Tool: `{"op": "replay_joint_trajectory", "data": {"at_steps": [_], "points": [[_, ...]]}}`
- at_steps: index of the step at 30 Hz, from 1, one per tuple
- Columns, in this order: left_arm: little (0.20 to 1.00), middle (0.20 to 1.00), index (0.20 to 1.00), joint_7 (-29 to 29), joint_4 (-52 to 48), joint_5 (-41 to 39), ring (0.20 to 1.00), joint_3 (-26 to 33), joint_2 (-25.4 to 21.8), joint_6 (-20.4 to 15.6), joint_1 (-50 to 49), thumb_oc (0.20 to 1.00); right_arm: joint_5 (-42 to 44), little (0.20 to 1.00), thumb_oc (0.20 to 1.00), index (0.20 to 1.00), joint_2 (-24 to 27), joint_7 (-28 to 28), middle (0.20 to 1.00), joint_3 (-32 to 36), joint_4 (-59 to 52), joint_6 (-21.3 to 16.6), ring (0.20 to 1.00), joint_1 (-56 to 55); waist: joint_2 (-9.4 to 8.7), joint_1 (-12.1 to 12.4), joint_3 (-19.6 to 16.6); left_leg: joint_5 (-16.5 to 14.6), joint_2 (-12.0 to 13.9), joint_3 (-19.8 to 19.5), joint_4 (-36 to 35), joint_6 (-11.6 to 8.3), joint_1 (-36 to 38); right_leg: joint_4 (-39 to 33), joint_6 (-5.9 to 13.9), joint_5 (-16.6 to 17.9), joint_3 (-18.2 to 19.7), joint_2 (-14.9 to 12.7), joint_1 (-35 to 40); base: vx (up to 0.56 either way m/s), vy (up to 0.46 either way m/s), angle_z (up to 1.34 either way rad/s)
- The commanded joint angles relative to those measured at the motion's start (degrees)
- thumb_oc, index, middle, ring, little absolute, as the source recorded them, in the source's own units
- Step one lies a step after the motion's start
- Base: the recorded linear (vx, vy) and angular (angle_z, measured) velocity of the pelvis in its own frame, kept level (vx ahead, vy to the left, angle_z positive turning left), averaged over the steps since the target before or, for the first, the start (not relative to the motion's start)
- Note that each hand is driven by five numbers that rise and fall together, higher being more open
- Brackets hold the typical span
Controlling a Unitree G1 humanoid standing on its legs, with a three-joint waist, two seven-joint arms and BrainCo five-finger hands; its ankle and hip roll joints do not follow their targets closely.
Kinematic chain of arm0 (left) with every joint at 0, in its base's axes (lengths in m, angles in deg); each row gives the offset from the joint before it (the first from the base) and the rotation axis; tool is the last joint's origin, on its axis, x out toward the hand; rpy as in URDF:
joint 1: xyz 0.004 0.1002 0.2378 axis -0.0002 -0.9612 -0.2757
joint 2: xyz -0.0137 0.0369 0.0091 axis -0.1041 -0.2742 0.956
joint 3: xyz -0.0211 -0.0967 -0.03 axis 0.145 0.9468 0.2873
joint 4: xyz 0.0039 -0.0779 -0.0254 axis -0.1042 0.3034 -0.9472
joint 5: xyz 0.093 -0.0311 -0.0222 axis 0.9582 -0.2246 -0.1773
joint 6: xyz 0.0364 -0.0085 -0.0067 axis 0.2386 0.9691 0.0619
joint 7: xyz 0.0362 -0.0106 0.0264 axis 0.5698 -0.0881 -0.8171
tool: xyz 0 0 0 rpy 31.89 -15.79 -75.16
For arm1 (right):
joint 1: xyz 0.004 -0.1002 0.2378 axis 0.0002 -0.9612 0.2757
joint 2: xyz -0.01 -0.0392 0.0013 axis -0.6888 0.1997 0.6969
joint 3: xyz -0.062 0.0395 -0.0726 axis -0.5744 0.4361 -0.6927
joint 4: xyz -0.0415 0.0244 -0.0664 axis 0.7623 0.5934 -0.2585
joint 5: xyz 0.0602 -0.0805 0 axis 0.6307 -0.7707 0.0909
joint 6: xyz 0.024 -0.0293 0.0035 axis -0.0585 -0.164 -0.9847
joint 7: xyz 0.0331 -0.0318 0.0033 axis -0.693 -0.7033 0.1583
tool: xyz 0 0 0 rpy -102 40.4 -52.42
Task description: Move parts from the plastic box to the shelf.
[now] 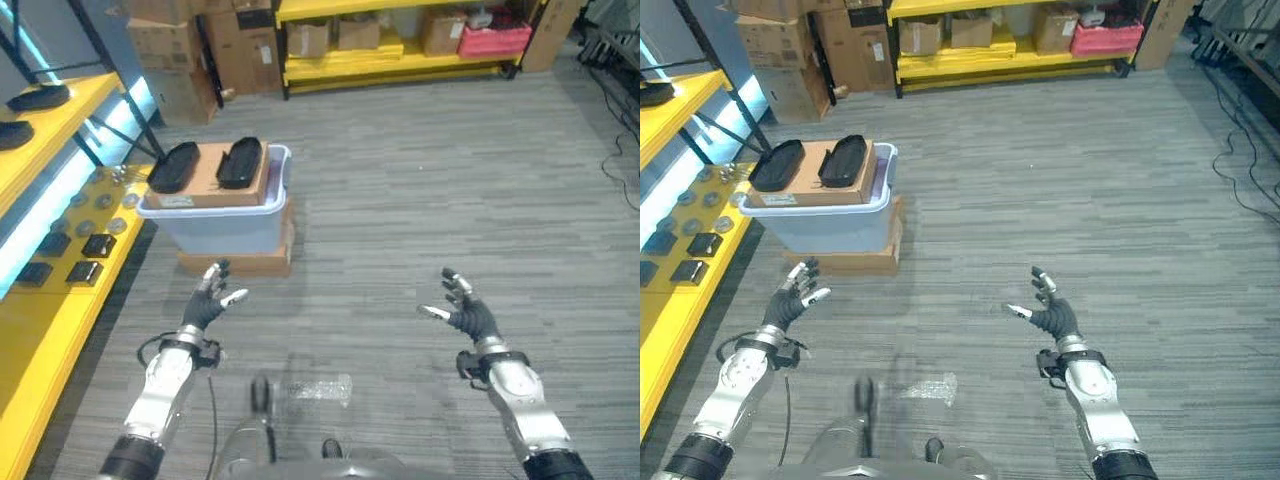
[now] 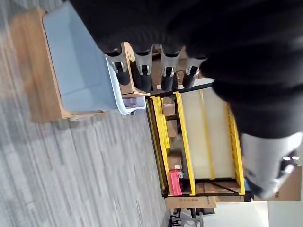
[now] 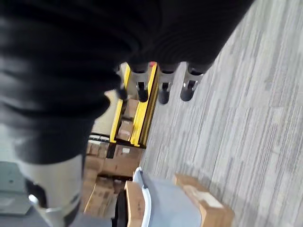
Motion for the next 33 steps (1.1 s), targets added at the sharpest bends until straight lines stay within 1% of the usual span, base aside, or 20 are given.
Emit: {"op": "replay_joint_trajectory", "data": {"at_steps": [1, 4, 7, 10, 11, 12, 14, 16, 17, 19, 21, 22, 25, 26, 27, 28, 29, 31, 32, 33], "points": [[1.0, 1.0, 1.0, -1.7, -2.8, -0.3, 1.0, 1.7, -3.0, -3.0, 2.2, 1.0, -2.4, 1.0, 1.0, 1.0, 2.1, 2.0, 1.0, 0.8, -4.4, -2.8, 1.0, 1.8, -0.42, 1.6, -1.3, 2.8, -1.2, -1.7, 1.2, -3.9, 4.3, -4.2, 6.98, -4.0, 9.3, -5.6, 8.7, 0.37, 0.201, 0.03], [1.0, 1.0, 1.0, -1.2, -3.5, -0.1, 1.0, 1.6, -3.2, -2.9, 2.4, 1.0, -3.2, 1.0, 1.0, 1.0, 1.5, 1.5, 1.0, 1.1, -4.9, -2.7, 1.0, 1.2, -0.02, 1.9, -2.0, 3.7, -1.7, -1.0, 2.4, -3.82, 5.2, -3.6, 7.9, -4.4, 9.7, -7.4, 9.7, 0.32, 0.23, -0.34], [1.0, 1.0, 1.0, -0.9, -3.9, 0.3, 1.0, 1.4, -4.3, -2.9, 3.3, 1.0, -3.6, 1.0, 1.0, 1.0, -0.1, 1.0, 1.0, 0.5, -5.0, -2.4, 1.0, 1.2, -1.12, 2.6, -3.3, 0.8, -3.7, 1.0, 5.7, -1.85, 5.8, -0.5, 10.34, -2.1, 11.5, -11.7, 8.7, 0.32, 0.274, -0.4], [1.0, 1.0, 1.0, -1.3, -4.8, 0.0, 1.0, 2.0, -5.3, -2.9, 3.7, 1.0, -3.9, 1.0, 1.0, 1.0, -1.2, 0.3, 1.0, -1.2, -5.2, -2.1, 1.0, 2.3, -2.09, 3.3, -2.8, -1.7, -5.0, 3.1, 7.2, 0.33, 7.2, 6.3, 13.43, 7.6, 13.6, -14.3, 4.9, 0.2, 0.193, -0.4], [1.0, 1.0, 1.0, -1.4, -5.2, -0.4, 1.0, 2.3, -5.6, -2.9, 3.8, 1.0, -4.0, 1.0, 1.0, 1.0, -1.1, 0.3, 1.0, -1.6, -5.1, -1.9, 1.0, 2.8, -2.15, 3.5, -2.6, -2.6, -5.2, 3.8, 7.4, 0.7, 7.7, 7.9, 13.79, 9.4, 14.5, -14.5, 3.8, 0.12, 0.1, -0.22], [1.0, 1.0, 1.0, -1.4, -5.2, -0.4, 1.0, 2.3, -5.6, -2.9, 3.8, 1.0, -4.0, 1.0, 1.0, 1.0, -1.1, 0.3, 1.0, -1.6, -5.1, -1.9, 1.0, 2.8, -2.15, 3.6, -2.6, -2.6, -5.1, 3.9, 7.4, 0.7, 7.7, 7.9, 13.8, 9.4, 14.6, -14.5, 3.7, 0.13, 0.097, -0.24], [1.0, 1.0, 1.0, -1.9, -5.0, 0.1, 1.0, 3.1, -6.3, -3.1, 3.9, 1.0, -4.2, 1.0, 1.0, 1.0, -2.0, -0.2, 1.0, -3.9, -4.0, -1.7, 1.0, 4.8, -2.34, 4.6, -1.8, -4.7, -5.2, 5.9, 8.5, 1.39, 9.0, 7.1, 15.11, 13.3, 13.4, -16.6, 2.0, 0.23, 0.15, -0.32], [1.0, 1.0, 1.0, -1.8, -5.2, -0.5, 1.0, 3.6, -6.1, -3.3, 3.0, 1.0, -3.5, 1.0, 1.0, 1.0, -1.7, -1.5, 1.0, -4.5, -4.3, -1.4, 1.0, 4.1, -2.09, 4.5, -2.0, -5.9, -5.4, 6.3, 7.2, 2.13, 11.6, 3.0, 14.07, 10.1, 12.7, -13.2, -1.9, 0.26, 0.142, -0.33], [1.0, 1.0, 1.0, -1.8, -5.2, -0.6, 1.0, 3.6, -6.0, -3.3, 2.9, 1.0, -3.5, 1.0, 1.0, 1.0, -1.6, -1.5, 1.0, -4.5, -4.3, -1.4, 1.0, 4.1, -2.07, 4.4, -2.1, -6.0, -5.4, 6.1, 7.2, 2.14, 11.6, 3.1, 14.06, 9.9, 12.5, -13.3, -1.8, 0.17, 0.087, 0.19], [1.0, 1.0, 1.0, -1.7, -5.0, -0.4, 1.0, 3.0, -5.8, -3.0, 3.0, 1.0, -3.3, 1.0, 1.0, 1.0, -1.0, -1.6, 1.0, -4.3, -4.2, -1.2, 1.0, 3.3, -1.36, 2.9, -1.6, -6.7, -5.8, 4.5, 6.2, 2.73, 14.0, 2.3, 12.76, 4.2, 13.9, -7.6, -4.4, 0.2, 0.094, 0.58], [1.0, 1.0, 1.0, -1.8, -4.1, -0.1, 1.0, 2.3, -5.5, -2.9, 3.3, 1.0, -2.8, 1.0, 1.0, 1.0, -0.7, -1.6, 1.0, -4.3, -4.2, -1.3, 1.0, 2.8, -1.2, 1.3, -0.8, -6.9, -6.5, 2.5, 5.5, 2.83, 15.8, 2.7, 10.86, 2.0, 16.2, -3.6, -4.7, 0.22, -0.007, 0.64], [1.0, 1.0, 1.0, -1.2, -4.2, 0.0, 1.0, 2.2, -5.6, -2.8, 3.3, 1.0, -2.3, 1.0, 1.0, 1.0, -0.5, -1.3, 1.0, -3.6, -4.6, -1.6, 1.0, 2.4, -1.44, 1.4, -0.3, -6.9, -7.2, 0.9, 5.2, 2.63, 17.0, 1.5, 9.16, 1.6, 15.1, -3.3, -2.9, 0.19, -0.129, 0.96], [1.0, 1.0, 1.0, -1.1, -3.6, 0.6, 1.0, 2.1, -5.2, -2.8, 3.3, 1.0, -1.9, 1.0, 1.0, 1.0, -0.3, -1.2, 1.0, -3.3, -4.3, -1.7, 1.0, 1.9, -1.22, 0.9, -0.5, -6.9, -7.3, -0.9, 5.8, 2.05, 17.3, 0.6, 8.07, 0.9, 14.5, -2.6, -1.7, 0.11, -0.114, 0.8], [1.0, 1.0, 1.0, -0.9, -3.7, 0.3, 1.0, 2.2, -5.0, -2.8, 3.1, 1.0, -1.7, 1.0, 1.0, 1.0, 0.3, -1.5, 1.0, -2.9, -4.3, -1.8, 1.0, 1.6, -0.92, 0.8, -0.1, -6.5, -7.8, -1.4, 8.8, 0.91, 16.5, -0.3, 7.76, 1.0, 13.6, -2.6, -1.0, 0.1, -0.148, 0.63], [1.0, 1.0, 1.0, -0.6, -4.0, -0.3, 1.0, 2.4, -4.8, -2.9, 2.8, 1.0, -1.8, 1.0, 1.0, 1.0, 1.7, -1.8, 1.0, -2.4, -4.2, -1.8, 1.0, 1.3, -1.09, 0.9, 1.3, -5.0, -9.3, -2.0, 17.7, -1.68, 12.3, -1.1, 7.1, 1.7, 12.4, -3.6, 0.0, 0.07, -0.082, 0.77], [1.0, 1.0, 1.0, -0.7, -3.9, -0.2, 1.0, 2.4, -4.6, -2.9, 2.7, 1.0, -1.9, 1.0, 1.0, 1.0, 2.4, -1.8, 1.0, -2.1, -4.0, -1.7, 1.0, 1.4, -1.02, 0.9, 1.6, -4.1, -9.7, -2.8, 20.9, -2.86, 10.3, -1.5, 6.74, 1.6, 11.9, -4.0, 0.9, 0.02, -0.037, 0.9], [1.0, 1.0, 1.0, -0.7, -3.9, -0.2, 1.0, 2.4, -4.6, -2.9, 2.7, 1.0, -1.9, 1.0, 1.0, 1.0, 2.5, -1.8, 1.0, -2.1, -3.9, -1.7, 1.0, 1.4, -0.94, 0.7, 1.6, -4.2, -9.7, -3.0, 21.4, -2.88, 10.0, -1.6, 6.74, 1.6, 11.7, -4.0, 1.0, 0.05, 0.047, 0.88], [1.0, 1.0, 1.0, -0.7, -3.8, -0.1, 1.0, 2.5, -4.2, -3.2, 2.2, 1.0, -2.4, 1.0, 1.0, 1.0, 3.3, -1.2, 1.0, -0.9, -3.9, -1.8, 1.0, 1.1, -0.92, 0.7, 1.6, -4.7, -7.7, -2.2, 20.3, -3.29, 8.4, -2.1, 6.74, 0.7, 10.6, -5.7, 2.5, 0.1, 0.111, 0.47], [1.0, 1.0, 1.0, -0.8, -3.9, 0.0, 1.0, 2.7, -4.2, -3.3, 1.9, 1.0, -2.4, 1.0, 1.0, 1.0, 3.4, -0.8, 1.0, 0.2, -4.1, -2.0, 1.0, 0.6, -0.91, 0.7, 1.4, -5.2, -5.6, -1.7, 17.8, -2.92, 8.2, -2.2, 7.02, 0.1, 9.9, -6.6, 2.8, 0.13, 0.153, 0.28], [1.0, 1.0, 1.0, -1.1, -3.9, 0.1, 1.0, 2.6, -4.4, -3.3, 1.7, 1.0, -2.2, 1.0, 1.0, 1.0, 3.4, -0.1, 1.0, 1.1, -4.2, -2.2, 1.0, 0.2, -0.91, 0.9, 1.1, -3.9, -3.6, -1.6, 13.9, -2.98, 8.5, -2.5, 7.16, -0.4, 9.4, -7.1, 2.9, 0.09, 0.113, 0.18]]}}
